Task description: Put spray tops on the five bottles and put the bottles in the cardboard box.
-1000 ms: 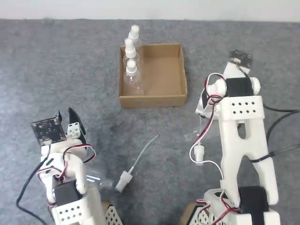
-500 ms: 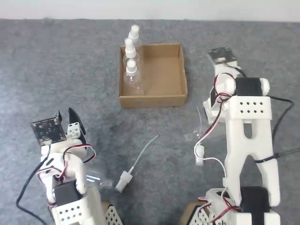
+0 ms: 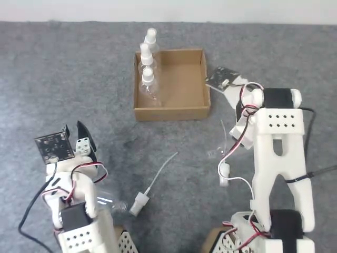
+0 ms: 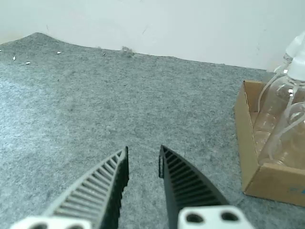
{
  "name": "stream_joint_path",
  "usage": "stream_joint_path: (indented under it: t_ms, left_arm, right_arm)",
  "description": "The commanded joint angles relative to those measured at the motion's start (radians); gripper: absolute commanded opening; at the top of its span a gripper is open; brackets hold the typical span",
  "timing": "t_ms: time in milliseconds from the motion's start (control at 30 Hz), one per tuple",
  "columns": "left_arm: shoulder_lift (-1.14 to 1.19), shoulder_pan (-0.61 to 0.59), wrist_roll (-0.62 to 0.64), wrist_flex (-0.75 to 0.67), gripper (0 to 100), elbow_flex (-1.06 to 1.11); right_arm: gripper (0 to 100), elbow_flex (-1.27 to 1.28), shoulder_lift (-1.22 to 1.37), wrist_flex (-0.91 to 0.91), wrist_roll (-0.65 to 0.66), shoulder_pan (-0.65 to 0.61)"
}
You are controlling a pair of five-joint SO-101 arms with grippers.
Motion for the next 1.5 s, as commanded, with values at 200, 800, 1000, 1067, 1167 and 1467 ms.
stream_joint_path:
  t_ms: [200, 800, 1000, 1067, 1167, 1467]
  left_arm:
    - [-0.012, -0.006, -0.009, -0.029, 10, -0.01]
    - [-0.012, -0.006, -0.009, -0.029, 10, -0.01]
    - [-0.012, -0.006, -0.009, -0.029, 10, -0.01]
    - [-0.012, -0.006, -0.009, -0.029, 10, -0.01]
    - [-0.012, -0.006, -0.009, -0.029, 10, -0.01]
    - [-0.012, -0.006, -0.009, -0.029, 10, -0.01]
  right_arm:
    - [30.6, 0.133, -0.048, -0.013, 0.292, -0.105]
    - [30.3, 0.396, -0.048, -0.305, 0.535, -0.122]
    - [30.3, 0.473, -0.048, -0.387, 0.535, -0.124]
    - [30.3, 0.496, -0.047, -0.415, 0.535, -0.122]
    - [30.3, 0.522, -0.047, -0.44, 0.535, -0.125]
    - [25.2, 0.598, -0.047, -0.545, 0.532, -0.127]
